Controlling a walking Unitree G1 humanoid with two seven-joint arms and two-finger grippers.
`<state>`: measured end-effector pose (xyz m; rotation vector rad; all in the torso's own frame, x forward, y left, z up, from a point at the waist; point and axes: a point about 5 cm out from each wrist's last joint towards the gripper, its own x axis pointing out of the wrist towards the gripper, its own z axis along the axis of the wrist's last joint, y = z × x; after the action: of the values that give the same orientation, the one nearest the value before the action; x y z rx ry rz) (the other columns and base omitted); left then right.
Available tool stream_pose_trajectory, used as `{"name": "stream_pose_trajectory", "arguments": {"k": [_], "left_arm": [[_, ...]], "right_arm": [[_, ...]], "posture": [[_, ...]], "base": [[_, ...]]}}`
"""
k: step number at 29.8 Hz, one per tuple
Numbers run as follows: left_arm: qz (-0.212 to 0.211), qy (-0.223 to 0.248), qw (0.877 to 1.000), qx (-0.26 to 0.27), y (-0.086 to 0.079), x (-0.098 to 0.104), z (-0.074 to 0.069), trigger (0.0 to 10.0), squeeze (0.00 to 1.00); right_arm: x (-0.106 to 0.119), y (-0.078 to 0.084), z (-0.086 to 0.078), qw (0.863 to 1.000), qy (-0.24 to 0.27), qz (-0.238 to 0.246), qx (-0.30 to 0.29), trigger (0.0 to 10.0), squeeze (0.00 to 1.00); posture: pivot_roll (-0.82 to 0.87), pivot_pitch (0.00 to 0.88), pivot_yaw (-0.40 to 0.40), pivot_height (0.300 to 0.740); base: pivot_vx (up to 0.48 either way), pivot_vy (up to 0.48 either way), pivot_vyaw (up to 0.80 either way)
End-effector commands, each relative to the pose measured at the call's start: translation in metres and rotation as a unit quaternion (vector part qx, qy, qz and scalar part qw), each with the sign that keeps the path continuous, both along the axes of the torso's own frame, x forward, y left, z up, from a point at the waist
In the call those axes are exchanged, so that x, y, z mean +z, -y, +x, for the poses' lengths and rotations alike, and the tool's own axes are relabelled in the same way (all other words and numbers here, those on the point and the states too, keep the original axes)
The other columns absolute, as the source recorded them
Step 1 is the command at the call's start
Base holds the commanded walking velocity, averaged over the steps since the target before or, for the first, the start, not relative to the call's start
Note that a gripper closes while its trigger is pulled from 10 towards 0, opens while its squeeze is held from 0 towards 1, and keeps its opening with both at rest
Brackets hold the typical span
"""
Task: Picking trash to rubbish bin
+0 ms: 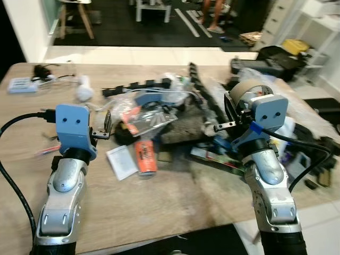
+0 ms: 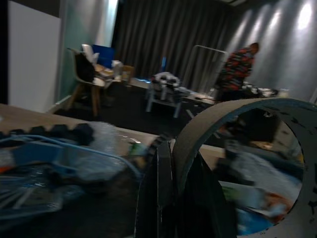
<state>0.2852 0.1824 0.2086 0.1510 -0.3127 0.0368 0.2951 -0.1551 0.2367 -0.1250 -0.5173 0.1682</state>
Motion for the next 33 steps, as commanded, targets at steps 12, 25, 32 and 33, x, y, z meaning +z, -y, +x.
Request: {"name": "stream_pose_trajectory", "arguments": {"k": [12, 25, 32, 33], "left_arm": [[0.004, 0.001, 1.000, -0.002, 0.0030, 0.0000, -0.0009, 10.0, 0.00], [0.007, -0.004, 1.000, -0.006, 0.0036, -0.0006, -0.0019, 10.0, 0.00], [0.008, -0.006, 1.000, -0.005, 0.0037, -0.0010, -0.0020, 10.0, 0.00], [0.008, -0.007, 1.000, -0.005, 0.0039, -0.0010, -0.0021, 10.0, 0.00]], "right_arm": [[-0.0007, -0.0002, 0.0014, 1.000, -0.002, 0.001, 0.005, 10.0, 0.00], [-0.0030, -0.0006, 0.0004, 1.000, -0.006, 0.002, 0.004, 10.0, 0.00], [-0.0032, -0.0006, -0.0004, 1.000, -0.007, 0.002, 0.002, 10.0, 0.00], [-0.0031, -0.0006, -0.0006, 1.000, -0.007, 0.002, 0.002, 10.0, 0.00]], "posture": [[-0.02, 0.105, -0.087, 0.740], [-0.01, 0.119, -0.081, 0.740], [-0.01, 0.134, -0.078, 0.740], [-0.01, 0.135, -0.078, 0.740]], "base": [[0.000, 0.000, -0.45], [0.000, 0.000, -0.45], [0.000, 0.000, -0.45], [0.000, 0.000, -0.45]]}}
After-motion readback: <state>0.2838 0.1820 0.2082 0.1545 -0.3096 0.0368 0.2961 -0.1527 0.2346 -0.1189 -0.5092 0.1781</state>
